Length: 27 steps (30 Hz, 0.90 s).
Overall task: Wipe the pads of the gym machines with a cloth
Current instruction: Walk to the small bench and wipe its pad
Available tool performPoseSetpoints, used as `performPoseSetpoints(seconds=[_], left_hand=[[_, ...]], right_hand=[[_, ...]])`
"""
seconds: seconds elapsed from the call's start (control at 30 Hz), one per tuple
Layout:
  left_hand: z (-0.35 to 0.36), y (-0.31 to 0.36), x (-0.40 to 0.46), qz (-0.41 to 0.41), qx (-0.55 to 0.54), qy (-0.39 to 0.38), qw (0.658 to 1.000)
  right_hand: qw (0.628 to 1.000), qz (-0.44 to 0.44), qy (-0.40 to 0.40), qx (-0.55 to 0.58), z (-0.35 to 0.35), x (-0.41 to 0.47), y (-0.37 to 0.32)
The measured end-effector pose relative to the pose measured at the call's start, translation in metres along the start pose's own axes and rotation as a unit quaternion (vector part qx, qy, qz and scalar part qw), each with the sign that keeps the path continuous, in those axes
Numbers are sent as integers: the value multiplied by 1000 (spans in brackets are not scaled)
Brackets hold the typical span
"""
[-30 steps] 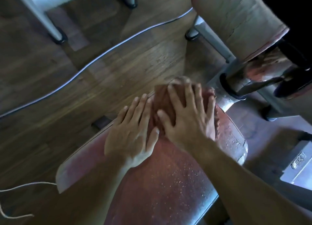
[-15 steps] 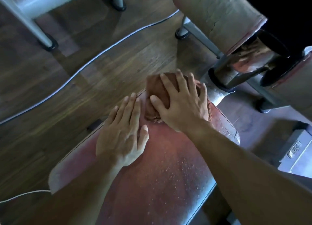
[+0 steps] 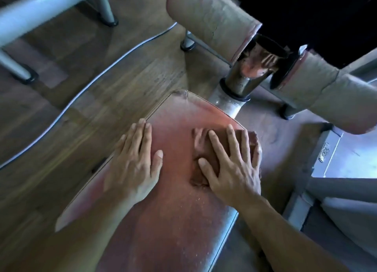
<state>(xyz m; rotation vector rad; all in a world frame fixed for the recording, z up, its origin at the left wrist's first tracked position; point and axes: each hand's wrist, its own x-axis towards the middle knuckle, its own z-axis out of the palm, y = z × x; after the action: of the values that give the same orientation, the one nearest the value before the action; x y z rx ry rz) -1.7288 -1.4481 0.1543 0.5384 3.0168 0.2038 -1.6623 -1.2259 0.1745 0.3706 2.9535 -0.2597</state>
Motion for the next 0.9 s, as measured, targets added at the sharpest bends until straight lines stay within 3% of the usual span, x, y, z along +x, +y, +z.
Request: performPoseSetpoints(seconds=[0.13, 0.2, 0.3, 0.33, 0.43, 0.47, 0.6, 0.73, 0.77, 0.9], left_hand=[[-5, -16, -34, 28, 20, -19, 999], [-6, -21, -45, 28, 27, -30, 999], [-7, -22, -45, 27, 28, -29, 999], [-7, -22, -44, 26, 30, -31, 999], [-6, -22, -45, 25, 26, -33, 999], [-6, -22, -44, 22, 28, -30, 999], [-8, -20, -46, 12, 15, -22, 1000], [-8, -19, -46, 1, 18, -18, 1000], [-8, -19, -46, 2, 22, -15, 1000], [-9, -19, -47, 1, 11, -16, 1000]], right_hand=[[970, 215, 12, 116, 0, 9, -3], [976, 194, 19, 92, 4, -9, -19], [998, 59, -2, 20, 10, -39, -17], [997, 66, -8, 26, 11, -34, -9], [968, 229, 22, 97, 9, -15, -14], [971, 225, 26, 76, 10, -14, -24], [999, 24, -13, -21, 11, -25, -40], [985, 161, -1, 56, 5, 20, -60], [990, 137, -4, 45, 5, 28, -74], [994, -104, -24, -13, 1, 54, -102]])
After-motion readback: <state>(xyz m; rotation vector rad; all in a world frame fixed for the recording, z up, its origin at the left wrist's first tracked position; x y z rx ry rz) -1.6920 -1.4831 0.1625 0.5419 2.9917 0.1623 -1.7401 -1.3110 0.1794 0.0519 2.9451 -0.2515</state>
